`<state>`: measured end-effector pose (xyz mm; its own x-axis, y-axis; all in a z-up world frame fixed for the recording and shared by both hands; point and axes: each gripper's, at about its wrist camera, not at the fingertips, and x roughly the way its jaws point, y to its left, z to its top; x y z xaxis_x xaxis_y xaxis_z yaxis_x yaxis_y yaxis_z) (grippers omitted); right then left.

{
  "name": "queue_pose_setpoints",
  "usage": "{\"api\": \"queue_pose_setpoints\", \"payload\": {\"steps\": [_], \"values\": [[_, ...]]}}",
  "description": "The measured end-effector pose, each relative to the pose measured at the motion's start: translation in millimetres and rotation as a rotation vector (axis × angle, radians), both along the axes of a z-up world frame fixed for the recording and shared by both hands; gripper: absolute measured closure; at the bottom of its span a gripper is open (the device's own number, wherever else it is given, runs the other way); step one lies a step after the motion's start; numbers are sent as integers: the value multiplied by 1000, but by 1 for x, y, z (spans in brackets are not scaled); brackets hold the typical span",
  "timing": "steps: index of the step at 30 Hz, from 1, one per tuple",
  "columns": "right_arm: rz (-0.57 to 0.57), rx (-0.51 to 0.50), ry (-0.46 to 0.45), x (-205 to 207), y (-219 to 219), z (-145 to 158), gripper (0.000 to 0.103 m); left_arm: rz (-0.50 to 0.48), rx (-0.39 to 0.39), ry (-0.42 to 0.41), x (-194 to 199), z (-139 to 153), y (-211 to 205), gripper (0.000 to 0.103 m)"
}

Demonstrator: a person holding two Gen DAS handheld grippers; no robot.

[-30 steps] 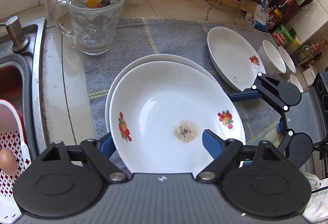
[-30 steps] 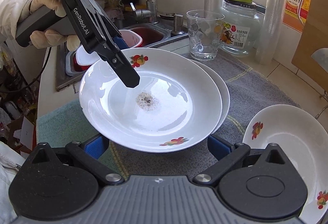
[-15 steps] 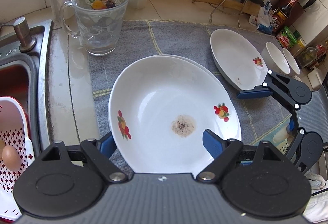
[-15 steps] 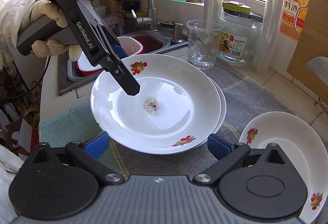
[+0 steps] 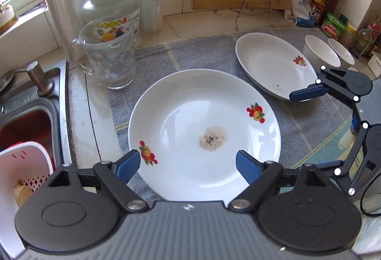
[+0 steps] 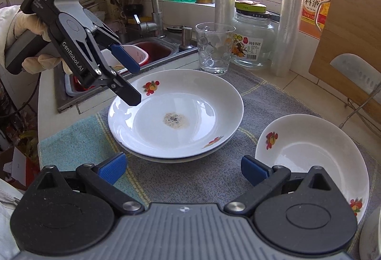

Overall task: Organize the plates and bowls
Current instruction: 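Move the left tool toward the next fruit-print plate near the bowls, then close the left tool on the rim of the fruit-print plate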

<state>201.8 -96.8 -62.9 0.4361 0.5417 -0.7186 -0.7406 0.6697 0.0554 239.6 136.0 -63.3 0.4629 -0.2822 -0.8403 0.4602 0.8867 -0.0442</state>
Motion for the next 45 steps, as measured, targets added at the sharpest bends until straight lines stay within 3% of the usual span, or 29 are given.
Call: {"api": "queue_pose_setpoints", "payload": {"steps": [7, 11, 21, 36, 38, 45], "values": [[-161, -47, -45, -7, -25, 3, 0, -45, -12, -145, -19, 8, -33, 13], [-271, -68, -63, -10, -43, 2, 0, -65, -44, -143, -18, 7, -48, 13], [-447, -110, -41, -12, -83, -17, 0, -145, -40, -174, -1, 12, -82, 12], [-459, -121, 9, 13, -94, -52, 0, -228, -19, -124, 64, 4, -139, 12], [-466, -85, 32, 17, -100, -55, 0, -242, -25, -113, 74, 1, -145, 12], [-477, -75, 13, 19, -98, -57, 0, -279, -27, -51, 110, -13, -166, 12]]}}
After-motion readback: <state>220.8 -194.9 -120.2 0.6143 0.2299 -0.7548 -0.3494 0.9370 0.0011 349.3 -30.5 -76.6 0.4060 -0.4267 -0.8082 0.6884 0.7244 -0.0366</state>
